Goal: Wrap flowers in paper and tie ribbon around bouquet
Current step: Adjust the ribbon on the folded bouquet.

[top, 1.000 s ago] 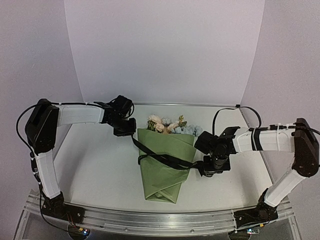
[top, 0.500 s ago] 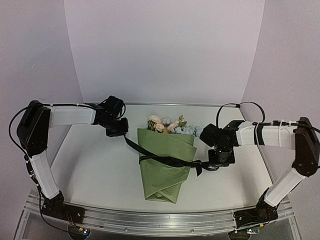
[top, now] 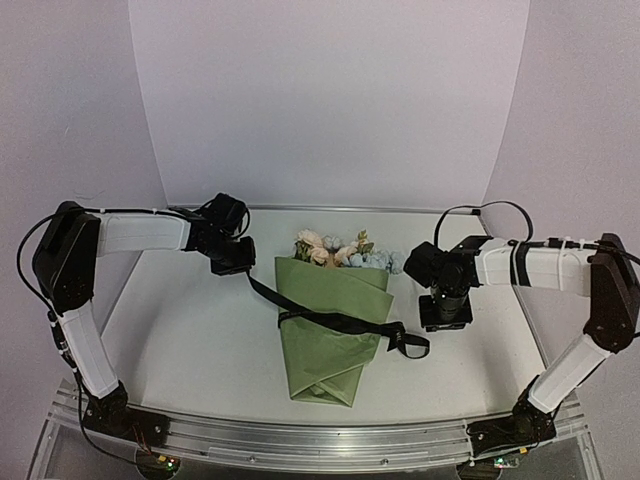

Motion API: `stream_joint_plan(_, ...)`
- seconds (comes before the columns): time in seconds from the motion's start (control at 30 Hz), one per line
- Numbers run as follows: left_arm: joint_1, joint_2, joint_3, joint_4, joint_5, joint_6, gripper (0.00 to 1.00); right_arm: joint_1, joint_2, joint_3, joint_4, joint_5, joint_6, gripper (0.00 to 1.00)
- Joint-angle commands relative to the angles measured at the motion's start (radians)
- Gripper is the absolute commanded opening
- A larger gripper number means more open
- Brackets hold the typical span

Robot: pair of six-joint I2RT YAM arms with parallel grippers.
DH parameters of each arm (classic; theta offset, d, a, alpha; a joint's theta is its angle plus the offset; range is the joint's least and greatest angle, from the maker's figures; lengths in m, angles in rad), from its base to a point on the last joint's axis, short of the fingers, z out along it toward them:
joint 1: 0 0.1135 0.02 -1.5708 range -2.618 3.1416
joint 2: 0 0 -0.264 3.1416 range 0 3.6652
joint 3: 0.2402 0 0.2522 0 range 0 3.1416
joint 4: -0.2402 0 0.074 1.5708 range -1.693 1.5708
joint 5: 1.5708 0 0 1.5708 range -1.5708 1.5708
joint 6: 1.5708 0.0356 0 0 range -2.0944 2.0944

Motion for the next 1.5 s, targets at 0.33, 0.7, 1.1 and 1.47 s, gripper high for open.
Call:
stream_joint_plan(0.33, 0.005, -0.021, 0.021, 0.035, 0.024, 0.002, 0.00, 0.049, 0.065, 0.086, 0.106, -0.229, -0.081, 0.45)
stream_joint_plan(0.7, 0.005, -0.016, 0.024, 0.026, 0.022, 0.004, 0.00, 0.074, 0.185, 0.091, 0.162, -0.252, 0.016, 0.34)
stream_joint_plan(1.1, 0.027, -0.040, -0.012, 0.039, -0.012, -0.014, 0.00, 0.033, -0.059, -0.043, 0.088, -0.136, 0.043, 0.00)
stream_joint_plan(1.47, 0.071, -0.113, -0.098, 0.069, -0.035, -0.064, 0.00, -0.121, -0.233, -0.116, 0.041, -0.068, 0.043, 0.00)
